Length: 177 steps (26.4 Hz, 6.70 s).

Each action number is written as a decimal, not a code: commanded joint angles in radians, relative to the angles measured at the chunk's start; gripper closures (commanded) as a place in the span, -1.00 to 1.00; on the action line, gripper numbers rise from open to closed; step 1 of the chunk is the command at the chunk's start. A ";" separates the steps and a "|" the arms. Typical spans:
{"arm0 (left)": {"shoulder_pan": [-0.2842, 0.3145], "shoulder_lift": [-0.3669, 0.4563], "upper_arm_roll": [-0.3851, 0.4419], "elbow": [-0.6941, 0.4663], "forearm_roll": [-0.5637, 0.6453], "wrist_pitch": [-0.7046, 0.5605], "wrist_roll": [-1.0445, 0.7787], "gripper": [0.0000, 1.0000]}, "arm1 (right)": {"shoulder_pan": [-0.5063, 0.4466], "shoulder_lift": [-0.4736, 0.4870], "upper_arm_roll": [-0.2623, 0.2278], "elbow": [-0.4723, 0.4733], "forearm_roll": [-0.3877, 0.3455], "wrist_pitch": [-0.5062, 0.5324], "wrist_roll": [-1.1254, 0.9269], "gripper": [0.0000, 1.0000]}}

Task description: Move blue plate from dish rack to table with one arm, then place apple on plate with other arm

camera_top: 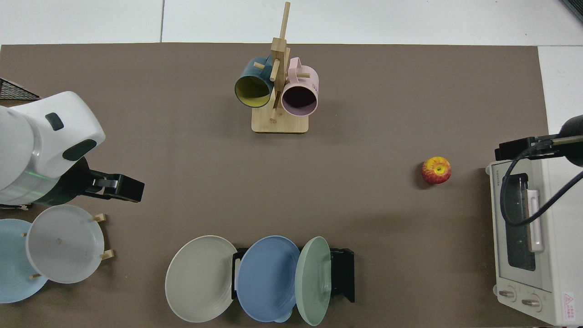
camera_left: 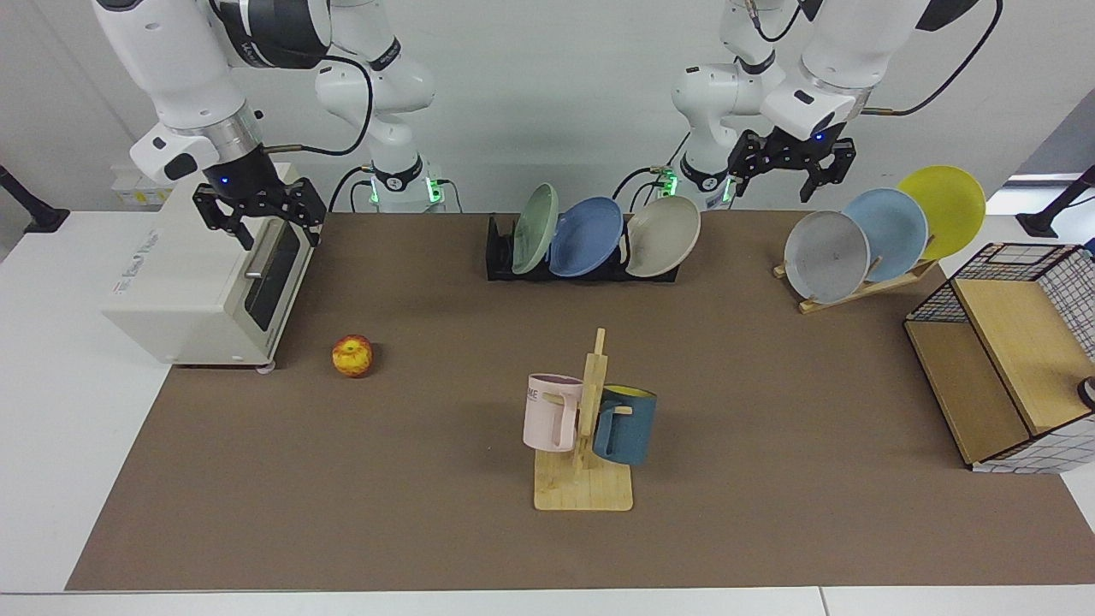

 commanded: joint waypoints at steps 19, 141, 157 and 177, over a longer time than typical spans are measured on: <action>-0.004 -0.018 0.015 -0.021 0.015 0.020 -0.008 -1.00 | -0.006 -0.039 0.012 -0.095 -0.002 0.088 0.006 -1.00; 0.059 0.368 -0.166 -0.376 -0.586 0.833 0.214 1.00 | 0.101 0.033 0.033 -0.262 -0.001 0.390 0.087 1.00; 0.005 0.382 -0.164 -0.379 -0.402 0.844 0.210 0.29 | 0.261 0.067 0.035 -0.345 -0.001 0.530 0.343 1.00; 0.009 0.229 -0.151 -0.218 0.003 0.570 0.033 -1.00 | 0.463 0.239 0.035 -0.293 0.016 0.706 0.633 1.00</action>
